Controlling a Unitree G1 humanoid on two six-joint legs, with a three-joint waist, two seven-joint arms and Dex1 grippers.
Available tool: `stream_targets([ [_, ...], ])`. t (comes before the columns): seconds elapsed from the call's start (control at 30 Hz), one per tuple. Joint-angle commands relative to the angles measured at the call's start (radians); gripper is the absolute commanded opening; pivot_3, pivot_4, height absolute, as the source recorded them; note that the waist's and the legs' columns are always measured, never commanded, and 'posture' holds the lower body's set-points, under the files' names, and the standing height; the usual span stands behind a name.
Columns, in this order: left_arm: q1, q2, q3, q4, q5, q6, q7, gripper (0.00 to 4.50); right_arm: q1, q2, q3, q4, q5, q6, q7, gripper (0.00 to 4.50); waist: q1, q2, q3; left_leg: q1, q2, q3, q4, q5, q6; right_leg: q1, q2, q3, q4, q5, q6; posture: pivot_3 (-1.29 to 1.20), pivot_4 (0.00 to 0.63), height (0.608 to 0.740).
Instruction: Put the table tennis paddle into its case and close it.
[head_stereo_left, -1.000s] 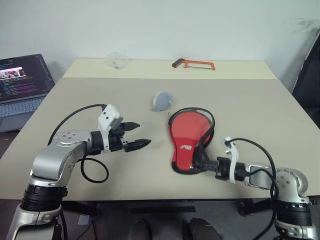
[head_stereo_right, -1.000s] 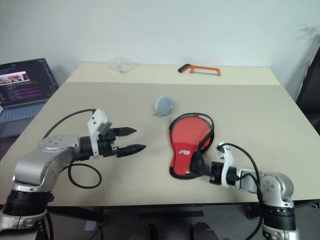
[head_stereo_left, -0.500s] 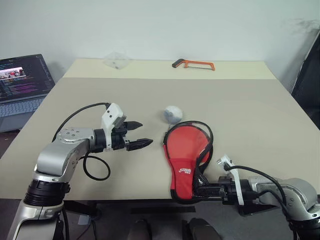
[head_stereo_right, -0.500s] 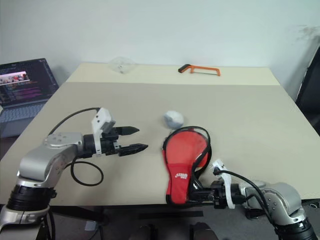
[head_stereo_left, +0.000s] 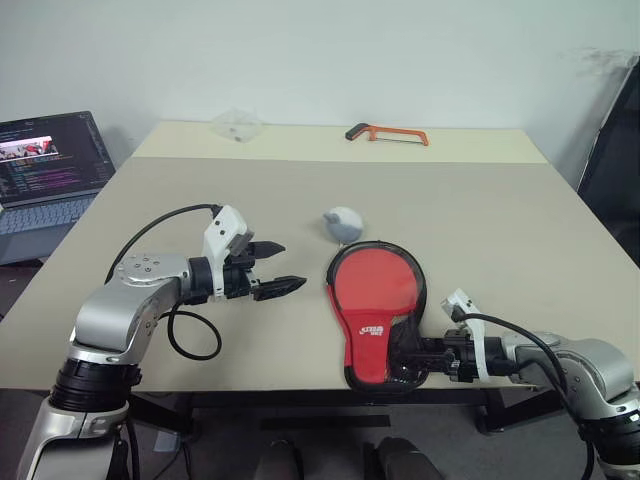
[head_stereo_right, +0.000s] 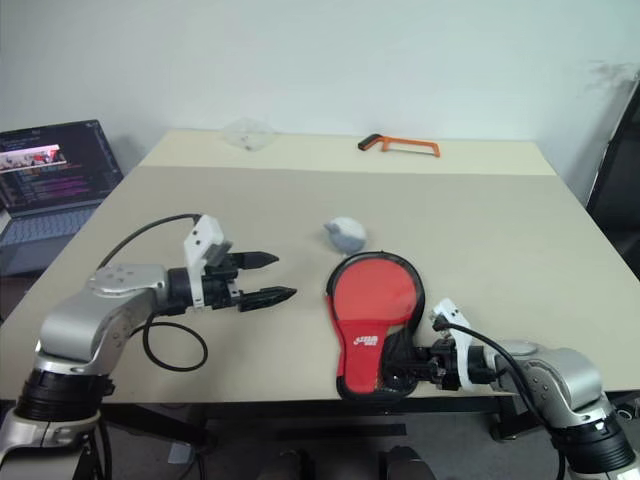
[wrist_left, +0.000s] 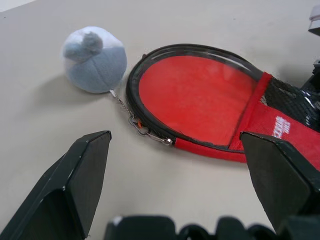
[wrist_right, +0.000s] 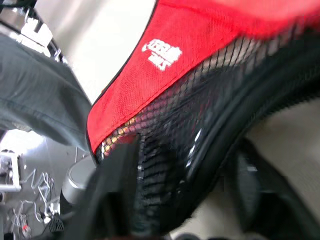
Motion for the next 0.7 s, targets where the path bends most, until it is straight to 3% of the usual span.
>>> stream_targets([
  [0.03,-0.03,-0.012,-0.003,0.005,-0.002,-0.03,-0.015,4.5,0.017,-0.082,-0.027,-0.049,-0.062,-0.069,0.022,4.0,0.004,0.0,0.0,-0.001,0.0,0.0,0.0,0.0,0.0,0.0,0.0,0.0,0.0,0.001,0.001,0.0,0.15,0.74],
  [0.17,-0.072,-0.082,-0.03,0.008,-0.035,-0.013,-0.016,4.5,0.041,-0.253,-0.132,-0.126,-0.097,-0.198,0.144,4.0,0.021,0.001,0.001,-0.006,0.0,0.0,0.001,0.0,0.0,-0.003,0.0,-0.001,-0.004,0.003,0.007,0.0,0.15,0.74],
  [0.3,-0.107,-0.194,-0.094,0.032,-0.032,-0.003,0.001,4.5,-0.043,-0.301,-0.24,-0.129,-0.042,-0.201,0.16,4.0,0.031,0.001,0.001,-0.007,0.0,0.0,0.001,0.0,0.0,-0.002,0.0,-0.002,-0.007,0.004,0.007,0.0,0.15,0.74],
  [0.5,-0.13,-0.368,-0.223,0.174,0.076,-0.039,0.087,4.5,-0.308,-0.137,-0.232,-0.011,-0.043,-0.198,0.014,4.0,0.022,0.001,0.0,-0.006,0.0,-0.001,0.001,0.0,0.0,-0.002,0.001,-0.001,-0.006,0.005,0.009,0.0,0.15,0.74],
  [0.7,-0.132,-0.469,-0.293,0.298,0.197,-0.127,0.17,4.5,-0.545,0.102,-0.081,0.297,-0.295,-0.317,-0.208,4.0,0.023,0.001,0.0,-0.007,-0.001,-0.001,0.001,0.0,0.001,-0.002,0.001,0.0,-0.006,0.008,0.005,0.0,0.15,0.74],
])
